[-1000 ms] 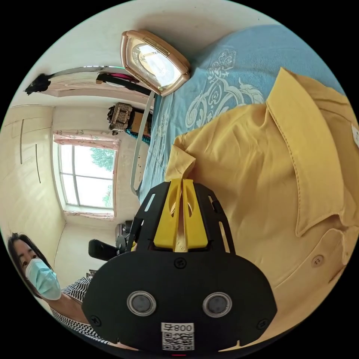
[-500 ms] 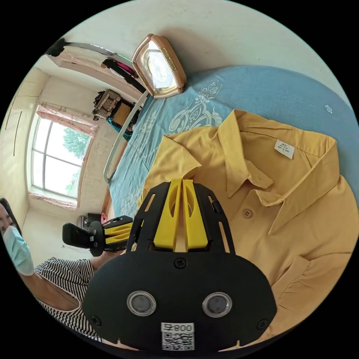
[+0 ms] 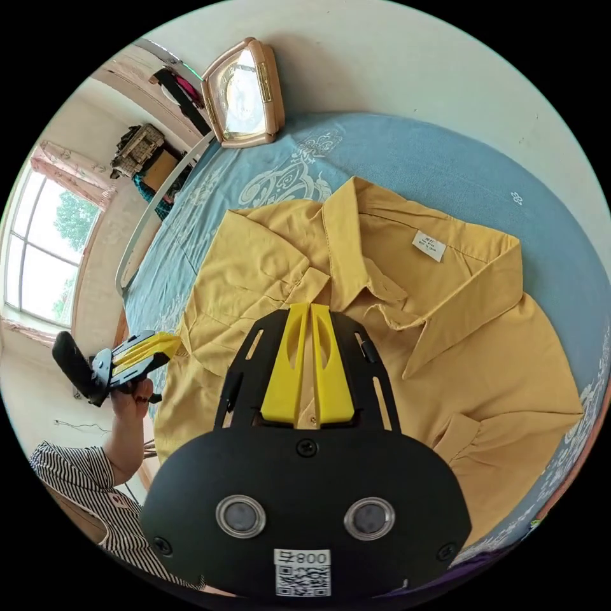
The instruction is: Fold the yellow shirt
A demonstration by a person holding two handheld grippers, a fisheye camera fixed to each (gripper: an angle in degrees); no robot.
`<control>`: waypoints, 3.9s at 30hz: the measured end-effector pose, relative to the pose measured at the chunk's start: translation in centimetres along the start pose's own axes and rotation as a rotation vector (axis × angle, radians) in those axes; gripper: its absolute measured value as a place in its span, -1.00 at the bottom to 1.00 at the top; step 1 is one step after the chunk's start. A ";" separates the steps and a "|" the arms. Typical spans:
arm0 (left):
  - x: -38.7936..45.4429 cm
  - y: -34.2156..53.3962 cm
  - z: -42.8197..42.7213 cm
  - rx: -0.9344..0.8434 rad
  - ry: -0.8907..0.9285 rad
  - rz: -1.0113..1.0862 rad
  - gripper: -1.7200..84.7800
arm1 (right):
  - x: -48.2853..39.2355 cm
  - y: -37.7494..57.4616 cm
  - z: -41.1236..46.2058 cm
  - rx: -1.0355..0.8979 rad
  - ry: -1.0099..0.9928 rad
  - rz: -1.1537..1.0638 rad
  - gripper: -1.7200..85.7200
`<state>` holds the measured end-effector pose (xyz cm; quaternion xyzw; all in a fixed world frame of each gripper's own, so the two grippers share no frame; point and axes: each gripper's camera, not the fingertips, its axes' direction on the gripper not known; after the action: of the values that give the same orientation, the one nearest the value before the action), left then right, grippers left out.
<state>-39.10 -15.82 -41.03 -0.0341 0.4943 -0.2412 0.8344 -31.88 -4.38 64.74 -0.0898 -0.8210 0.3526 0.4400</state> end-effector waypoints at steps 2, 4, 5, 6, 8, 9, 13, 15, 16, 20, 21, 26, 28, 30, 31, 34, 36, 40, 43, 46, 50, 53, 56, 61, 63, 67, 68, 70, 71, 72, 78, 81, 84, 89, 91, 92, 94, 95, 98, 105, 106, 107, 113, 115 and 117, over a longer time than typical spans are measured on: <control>-1.9 -0.2 1.1 -0.069 -0.040 -0.041 -0.94 | -3.0 0.3 -0.6 0.060 -0.015 -0.068 -0.96; -2.6 -0.2 2.4 -0.127 -0.084 -0.054 -0.95 | -7.6 -0.5 0.0 0.072 0.039 -0.139 -0.96; -2.7 0.0 3.0 -0.142 -0.097 -0.053 -0.95 | -8.8 -0.8 0.3 0.074 0.053 -0.157 -0.96; -2.7 0.1 3.1 -0.138 -0.095 -0.051 -0.95 | -11.1 -1.4 1.3 0.063 0.090 -0.198 -0.96; -2.6 0.0 3.2 -0.130 -0.103 -0.032 -0.95 | -13.7 -2.2 2.5 0.042 0.165 -0.208 -0.96; -2.6 0.0 3.3 -0.132 -0.103 -0.028 -0.95 | -15.1 -2.4 2.6 0.043 0.206 -0.227 -0.96; -3.1 -0.2 3.5 -0.129 -0.072 -0.018 -0.96 | -16.8 -0.2 -1.3 0.178 0.344 -0.194 -0.96; -3.4 -0.2 3.5 -0.128 -0.056 -0.025 -0.96 | -16.8 0.9 -3.2 0.232 0.256 -0.181 -0.96; -3.5 -0.3 3.6 -0.129 -0.051 -0.024 -0.96 | -17.3 1.2 -3.9 0.256 0.174 -0.189 -0.96; -3.4 -0.2 3.6 -0.133 -0.056 -0.008 -0.96 | -21.5 0.4 -2.8 0.218 0.167 -0.245 -0.96; -3.4 -0.2 3.7 -0.133 -0.057 -0.005 -0.96 | -23.1 0.0 -2.0 0.197 0.152 -0.281 -0.96; -3.7 0.2 3.9 -0.128 -0.040 -0.007 -0.96 | -28.4 -2.5 4.0 0.037 0.185 -0.365 -0.95; -3.5 0.3 4.0 -0.127 -0.046 -0.004 -0.96 | -30.4 -3.2 8.6 -0.138 0.238 -0.404 -0.95; -3.2 0.4 4.1 -0.127 -0.062 0.004 -0.96 | -32.0 -2.3 7.9 -0.025 0.265 -0.453 -0.95; -2.9 0.5 4.1 -0.126 -0.078 0.013 -0.96 | -32.8 -2.3 8.3 -0.046 0.299 -0.455 -0.96; -2.4 0.8 4.2 -0.127 -0.106 0.027 -0.96 | -34.7 -2.8 7.4 -0.071 0.339 -0.458 -0.96; -2.6 1.0 4.2 -0.128 -0.095 0.021 -0.96 | -35.2 -3.3 6.3 -0.092 0.328 -0.446 -0.96; -3.0 1.7 2.3 -0.095 -0.043 0.006 -0.96 | -34.2 -1.6 -1.0 -0.002 0.270 -0.353 -0.96; -1.1 2.0 -0.7 0.027 -0.012 0.042 -0.95 | -29.5 3.4 -9.6 0.096 0.243 -0.230 -0.96; 1.2 0.4 0.5 -0.013 0.057 0.127 -0.95 | -24.0 9.8 -16.7 0.107 0.296 -0.071 -0.96; 4.0 -1.6 5.1 -0.128 0.082 0.213 -0.95 | -19.9 15.8 -20.4 0.007 0.390 0.090 -0.96; 4.8 -1.4 7.3 -0.212 0.089 0.225 -0.95 | -18.9 17.4 -19.7 -0.087 0.435 0.123 -0.96; 4.7 -0.3 6.5 -0.238 0.132 0.229 -0.96 | -19.5 16.5 -21.2 -0.035 0.380 0.147 -0.96; 4.3 0.7 5.2 -0.225 0.144 0.196 -0.96 | -21.2 15.1 -25.2 -0.043 0.324 0.136 -0.96; 4.7 0.7 4.0 -0.176 0.125 0.198 -0.96 | -21.8 15.3 -28.0 -0.005 0.312 0.141 -0.96; 5.5 0.2 3.7 -0.150 0.106 0.200 -0.95 | -22.9 14.0 -33.2 0.083 0.325 0.135 -0.96; 5.6 0.1 4.7 -0.183 0.083 0.201 -0.95 | -22.8 13.6 -33.6 0.089 0.326 0.139 -0.96; 5.5 0.5 6.2 -0.231 0.065 0.199 -0.95 | -22.1 11.6 -33.9 0.079 0.316 0.158 -0.96; 5.2 0.6 5.7 -0.215 0.075 0.185 -0.95 | -21.9 11.1 -33.8 0.064 0.314 0.164 -0.96; 5.1 0.5 5.7 -0.234 0.080 0.185 -0.95 | -21.4 10.2 -33.3 0.020 0.317 0.182 -0.96; 4.5 2.0 2.6 -0.214 0.051 0.180 -0.95 | -23.3 9.8 -39.5 0.087 0.270 0.188 -0.96; 3.9 2.8 2.5 -0.243 0.065 0.154 -0.95 | -23.8 10.0 -40.4 0.044 0.284 0.193 -0.96; 3.3 3.1 -0.3 -0.173 0.080 0.138 -0.95 | -25.0 10.5 -44.5 0.073 0.238 0.203 -0.96; 0.7 5.6 -6.2 -0.097 0.192 0.064 -0.95 | -27.9 15.3 -52.1 0.119 0.172 0.186 -0.96; -1.1 7.4 -8.3 -0.087 0.222 0.004 -0.95 | -29.1 19.9 -55.5 0.102 0.155 0.207 -0.96; -2.5 8.8 -9.9 -0.079 0.246 -0.049 -0.95 | -29.4 21.2 -56.3 0.094 0.146 0.218 -0.96; -4.9 11.2 -12.3 -0.082 0.292 -0.134 -0.95 | -30.0 26.7 -59.5 0.051 0.115 0.288 -0.96; -6.3 13.0 -14.2 -0.076 0.308 -0.187 -0.95 | -30.2 28.1 -60.4 0.048 0.103 0.309 -0.96; -8.7 17.6 -18.7 -0.073 0.357 -0.291 -0.94 | -31.0 35.1 -64.9 0.036 0.027 0.416 -0.96; -11.0 27.7 -26.5 -0.064 0.460 -0.462 -0.88 | -35.6 47.7 -74.7 0.095 -0.093 0.574 -0.96; -11.2 29.2 -27.6 -0.052 0.484 -0.491 -0.86 | -36.3 49.2 -75.7 0.102 -0.114 0.592 -0.96; -11.5 30.6 -28.5 -0.040 0.503 -0.518 -0.84 | -36.6 50.0 -76.3 0.107 -0.124 0.602 -0.96; -11.6 35.4 -31.9 -0.026 0.570 -0.558 -0.78 | -41.2 55.2 -80.3 0.141 -0.167 0.596 -0.96; -11.8 36.3 -32.4 -0.033 0.577 -0.558 -0.78 | -42.6 56.8 -81.3 0.158 -0.205 0.595 -0.95; -12.1 36.9 -32.5 -0.056 0.586 -0.559 -0.77 | -43.5 57.8 -82.1 0.171 -0.217 0.596 -0.95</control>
<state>-57.62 27.90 -58.74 -0.1198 0.6892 -0.4450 0.5592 49.19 59.20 27.92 -0.2507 -0.7682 0.5409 0.2334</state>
